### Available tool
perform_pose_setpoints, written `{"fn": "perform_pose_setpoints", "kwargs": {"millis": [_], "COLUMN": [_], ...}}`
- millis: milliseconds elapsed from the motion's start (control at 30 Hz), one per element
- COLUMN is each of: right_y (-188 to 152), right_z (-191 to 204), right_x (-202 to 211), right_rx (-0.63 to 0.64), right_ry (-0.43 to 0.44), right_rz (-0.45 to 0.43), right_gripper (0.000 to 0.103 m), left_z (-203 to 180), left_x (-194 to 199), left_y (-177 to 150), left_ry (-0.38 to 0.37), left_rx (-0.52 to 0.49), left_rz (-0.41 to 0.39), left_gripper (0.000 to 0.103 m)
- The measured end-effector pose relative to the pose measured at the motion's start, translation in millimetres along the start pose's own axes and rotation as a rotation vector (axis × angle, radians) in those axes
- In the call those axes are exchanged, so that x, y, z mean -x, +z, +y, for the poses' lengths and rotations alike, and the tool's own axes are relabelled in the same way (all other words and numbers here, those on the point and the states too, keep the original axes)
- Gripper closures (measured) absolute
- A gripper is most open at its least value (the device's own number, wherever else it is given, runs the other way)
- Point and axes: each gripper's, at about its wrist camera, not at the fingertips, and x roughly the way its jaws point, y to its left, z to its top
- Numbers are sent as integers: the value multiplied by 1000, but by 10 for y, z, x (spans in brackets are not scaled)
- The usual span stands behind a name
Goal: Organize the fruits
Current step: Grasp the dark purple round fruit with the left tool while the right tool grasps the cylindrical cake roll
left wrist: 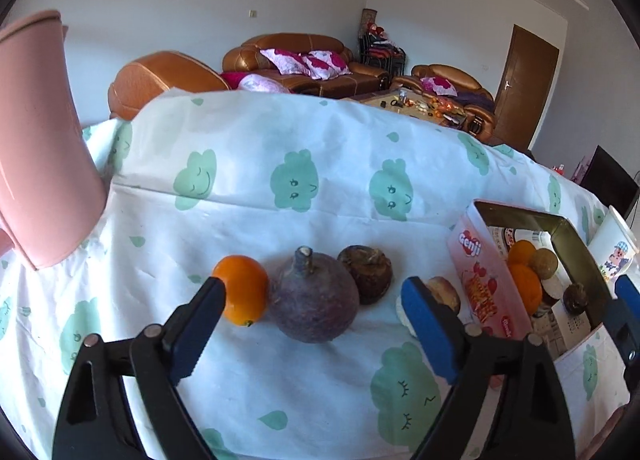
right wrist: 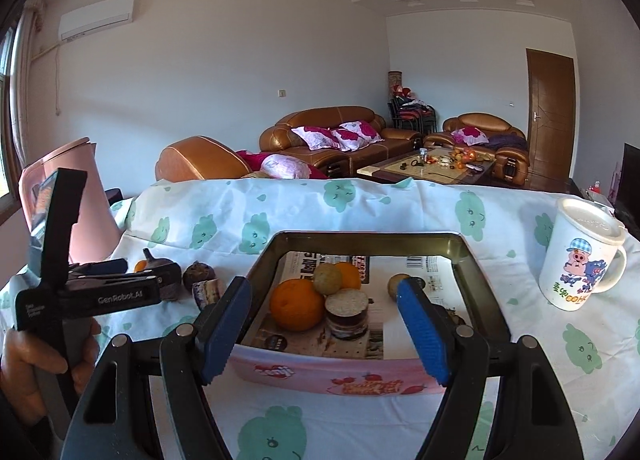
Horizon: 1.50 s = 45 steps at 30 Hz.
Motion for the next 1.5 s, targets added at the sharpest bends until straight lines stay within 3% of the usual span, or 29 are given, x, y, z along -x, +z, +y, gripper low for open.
{"fn": "perform_pose_setpoints", "kwargs": {"millis": [233, 300, 367, 467, 533, 633, 700, 833, 1000, 1133, 1267, 1500], "right_y": [-11, -11, -17, -18, -12, -11, -12, -8, -14, -28, -31, -21], "right_z": [40, 30, 29, 37, 35, 38, 37, 26, 55, 105, 123, 152], "right_x": [-24, -41, -48, -40, -40, -37, -24, -5, -1, -33, -43, -76], "right_rx": [2, -7, -11, -7, -5, -1, 2, 3, 12, 36, 39, 27], "right_ry": [40, 47, 50, 50, 50, 50, 51, 60, 77, 74, 71, 72], "right_rz": [17, 25, 31, 30, 29, 30, 27, 21, 22, 30, 30, 35], "right_gripper": [26, 26, 26, 26, 26, 26, 26, 26, 26, 26, 26, 26], "left_z": [40, 22, 4, -106, -95, 54, 168, 362, 464, 509, 349, 88], "left_x": [-94, -132, -115, -64, -22, 26, 80, 137, 250, 227, 92, -183], "left_y": [95, 115, 98, 3, -24, 31, 83, 108, 78, 59, 24, 40], "left_ry": [14, -15, -26, 47, 64, -10, -71, -97, -71, -98, -148, -115], "left_rx": [-9, -37, -69, -207, -248, -219, -200, -183, -249, -238, -236, -226], "left_rz": [-15, 0, 8, 25, 18, 24, 32, 39, 6, 11, 55, 113], "left_gripper": [15, 4, 3, 21, 30, 37, 48, 47, 36, 36, 37, 35]}}
